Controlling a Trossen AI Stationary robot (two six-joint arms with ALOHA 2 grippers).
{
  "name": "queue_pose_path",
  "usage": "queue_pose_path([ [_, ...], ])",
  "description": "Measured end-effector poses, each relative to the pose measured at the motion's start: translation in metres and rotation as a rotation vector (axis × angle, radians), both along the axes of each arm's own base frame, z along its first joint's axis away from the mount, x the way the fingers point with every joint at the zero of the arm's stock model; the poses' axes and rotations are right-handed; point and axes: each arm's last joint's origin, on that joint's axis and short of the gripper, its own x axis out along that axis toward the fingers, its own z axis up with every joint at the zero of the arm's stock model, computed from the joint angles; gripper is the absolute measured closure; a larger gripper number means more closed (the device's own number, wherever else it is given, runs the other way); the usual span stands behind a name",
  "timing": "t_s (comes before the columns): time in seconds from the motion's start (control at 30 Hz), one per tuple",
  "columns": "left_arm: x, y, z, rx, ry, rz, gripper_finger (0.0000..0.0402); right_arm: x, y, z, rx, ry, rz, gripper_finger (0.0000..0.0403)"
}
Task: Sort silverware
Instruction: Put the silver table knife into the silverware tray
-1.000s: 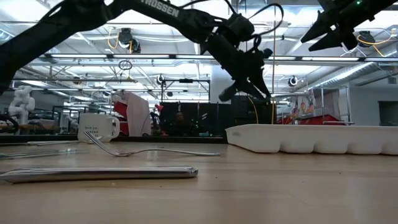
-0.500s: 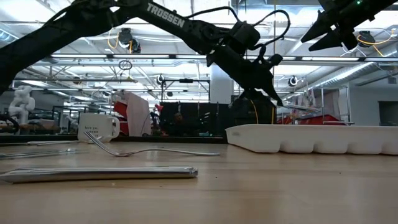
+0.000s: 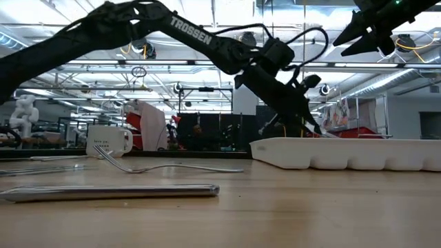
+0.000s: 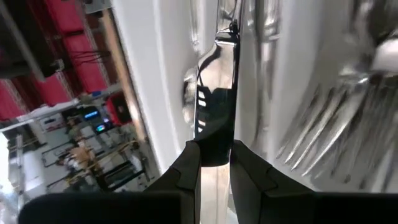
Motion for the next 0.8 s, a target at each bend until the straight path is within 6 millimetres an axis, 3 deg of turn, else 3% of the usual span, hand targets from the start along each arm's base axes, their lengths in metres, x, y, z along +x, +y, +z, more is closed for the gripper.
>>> queue_pose_path([
  [0.2,0.014,0.003,-0.006,0.008,-0.022,-0.009,0.0346,0.000,0.000,0.000,0.000,0.000,0.002,0.0167],
  [0.8,0.008,0.000,-0.015,-0.075,0.086,-0.067,0.0346,0.000,0.000,0.000,-0.014,0.012,0.008,0.0167],
])
